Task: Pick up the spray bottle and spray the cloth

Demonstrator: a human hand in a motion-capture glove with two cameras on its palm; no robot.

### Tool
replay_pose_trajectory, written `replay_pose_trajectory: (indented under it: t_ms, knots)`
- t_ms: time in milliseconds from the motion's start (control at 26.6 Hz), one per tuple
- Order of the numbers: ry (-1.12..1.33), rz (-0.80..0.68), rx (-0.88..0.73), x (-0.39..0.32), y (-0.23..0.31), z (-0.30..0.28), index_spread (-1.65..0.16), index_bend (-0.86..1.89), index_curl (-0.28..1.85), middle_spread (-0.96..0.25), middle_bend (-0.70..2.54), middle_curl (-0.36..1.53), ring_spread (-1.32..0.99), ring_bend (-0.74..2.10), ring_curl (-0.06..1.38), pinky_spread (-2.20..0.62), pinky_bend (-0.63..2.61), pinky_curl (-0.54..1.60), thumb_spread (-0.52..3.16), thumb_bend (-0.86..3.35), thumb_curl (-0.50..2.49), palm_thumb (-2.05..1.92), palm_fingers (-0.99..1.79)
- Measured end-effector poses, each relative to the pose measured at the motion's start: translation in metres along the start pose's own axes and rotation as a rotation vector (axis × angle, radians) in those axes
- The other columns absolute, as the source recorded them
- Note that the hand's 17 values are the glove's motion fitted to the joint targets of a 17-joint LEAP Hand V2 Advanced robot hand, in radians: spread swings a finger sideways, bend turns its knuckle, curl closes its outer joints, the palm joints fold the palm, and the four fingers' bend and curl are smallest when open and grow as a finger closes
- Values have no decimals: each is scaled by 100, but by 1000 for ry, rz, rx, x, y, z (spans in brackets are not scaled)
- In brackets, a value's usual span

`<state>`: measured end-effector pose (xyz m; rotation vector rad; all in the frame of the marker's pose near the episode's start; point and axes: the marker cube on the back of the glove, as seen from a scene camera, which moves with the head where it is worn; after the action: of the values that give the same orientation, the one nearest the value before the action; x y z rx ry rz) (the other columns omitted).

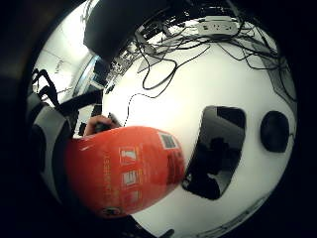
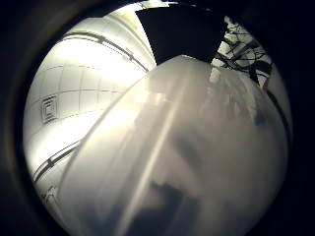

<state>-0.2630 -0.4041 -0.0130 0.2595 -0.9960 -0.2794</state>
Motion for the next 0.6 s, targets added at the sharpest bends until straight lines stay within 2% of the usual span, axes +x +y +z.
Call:
replay_pose_trajectory:
  t_ms: [151, 301, 414, 489, 602]
  knots:
    - [-15, 63, -43, 2, 8, -2, -29, 27, 62, -20, 66, 58, -21, 71, 48, -29, 49, 42, 46, -5, 85, 87, 128]
    - [5, 105, -10, 6, 19, -11, -29, 18, 59, -19, 60, 55, -19, 70, 47, -19, 37, 39, 59, -6, 80, 79, 107]
    - [82, 118, 19, 12, 28, -25, -30, 11, 56, -17, 53, 52, -18, 63, 46, -10, 27, 39, 73, -8, 73, 69, 79]
    - [143, 123, 38, 16, 38, -39, -31, 4, 53, -15, 48, 51, -16, 61, 47, -4, 31, 41, 77, -10, 68, 63, 56]
    - [174, 137, 16, 9, 65, -60, -31, 3, 48, -11, 40, 48, -14, 57, 46, 3, 36, 41, 81, -10, 62, 51, 37]
